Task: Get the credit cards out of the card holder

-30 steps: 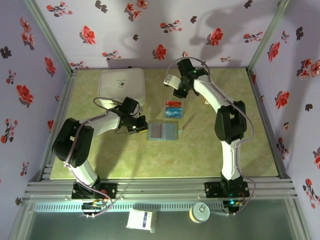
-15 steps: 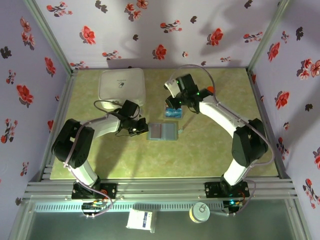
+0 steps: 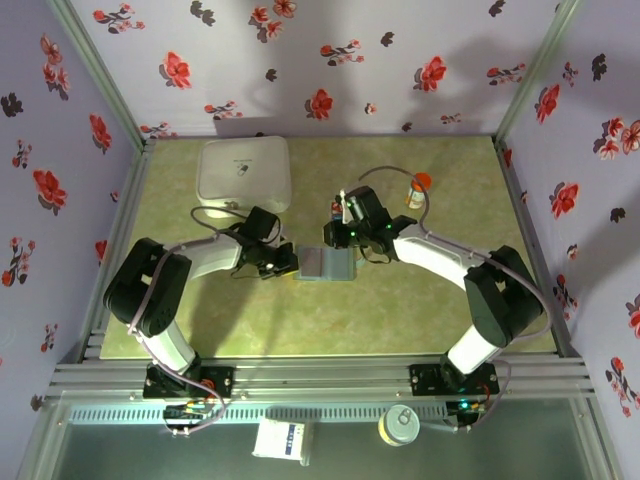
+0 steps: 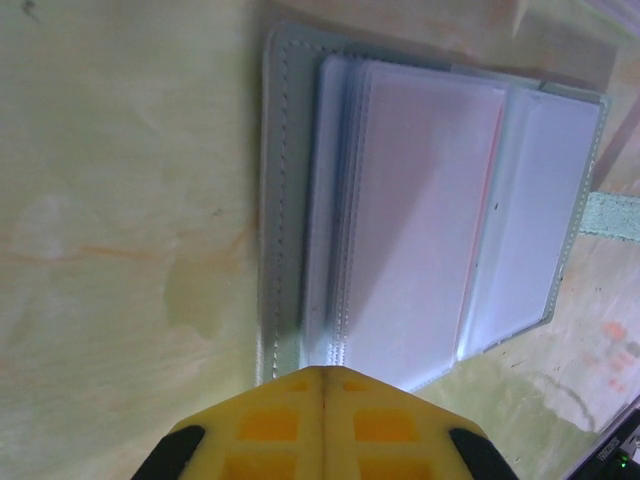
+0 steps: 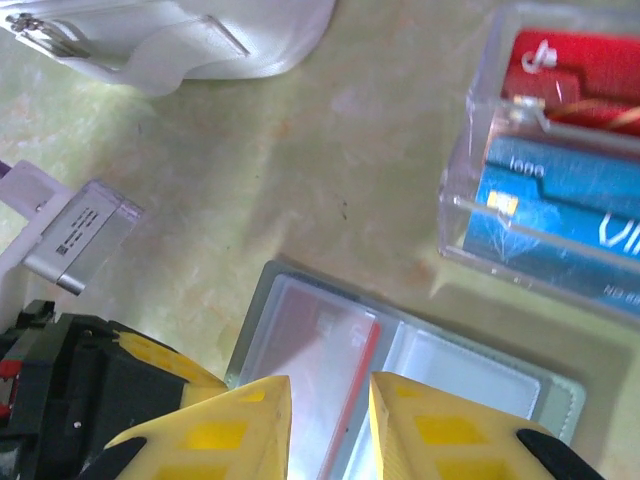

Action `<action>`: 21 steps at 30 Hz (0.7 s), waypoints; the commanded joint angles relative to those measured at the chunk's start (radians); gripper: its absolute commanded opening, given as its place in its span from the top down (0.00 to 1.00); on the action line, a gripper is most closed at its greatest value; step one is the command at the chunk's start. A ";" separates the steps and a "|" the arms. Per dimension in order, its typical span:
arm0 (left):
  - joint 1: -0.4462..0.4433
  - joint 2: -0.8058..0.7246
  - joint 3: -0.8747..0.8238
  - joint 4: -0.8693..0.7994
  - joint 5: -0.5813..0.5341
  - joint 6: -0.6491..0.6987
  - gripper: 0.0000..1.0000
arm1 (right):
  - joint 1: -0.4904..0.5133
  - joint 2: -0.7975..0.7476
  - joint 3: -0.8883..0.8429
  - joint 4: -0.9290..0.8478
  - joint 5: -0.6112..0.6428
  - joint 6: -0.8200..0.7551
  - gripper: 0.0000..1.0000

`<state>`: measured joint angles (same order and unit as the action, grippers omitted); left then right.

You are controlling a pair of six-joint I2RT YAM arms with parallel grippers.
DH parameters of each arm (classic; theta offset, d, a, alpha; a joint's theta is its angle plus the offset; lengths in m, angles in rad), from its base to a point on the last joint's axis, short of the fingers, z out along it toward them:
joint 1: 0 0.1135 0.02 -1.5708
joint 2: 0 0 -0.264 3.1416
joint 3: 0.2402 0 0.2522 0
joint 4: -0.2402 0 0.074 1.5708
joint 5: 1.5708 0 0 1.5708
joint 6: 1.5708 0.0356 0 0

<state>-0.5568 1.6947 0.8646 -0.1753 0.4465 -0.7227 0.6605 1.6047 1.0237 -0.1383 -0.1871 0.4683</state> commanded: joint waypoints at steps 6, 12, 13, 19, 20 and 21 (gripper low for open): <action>-0.020 0.001 -0.028 0.021 0.015 -0.018 0.99 | 0.025 -0.037 -0.053 0.071 -0.024 0.195 0.73; -0.013 -0.053 0.000 -0.014 -0.033 -0.003 1.00 | 0.039 0.002 -0.050 0.095 -0.071 0.251 0.74; -0.007 -0.053 0.009 -0.024 -0.036 0.004 1.00 | 0.041 0.008 -0.048 0.100 -0.075 0.264 0.75; 0.026 -0.039 0.046 -0.048 -0.042 0.030 1.00 | 0.043 0.056 -0.017 0.070 -0.108 0.309 0.74; 0.032 -0.029 0.052 -0.050 -0.038 0.035 1.00 | 0.042 0.064 -0.012 0.063 -0.114 0.309 0.74; 0.035 -0.019 0.058 -0.052 -0.034 0.036 1.00 | 0.043 0.072 -0.008 0.062 -0.121 0.310 0.73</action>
<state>-0.5362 1.6691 0.8890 -0.1982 0.4191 -0.7189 0.6968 1.6501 0.9806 -0.0608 -0.2760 0.7452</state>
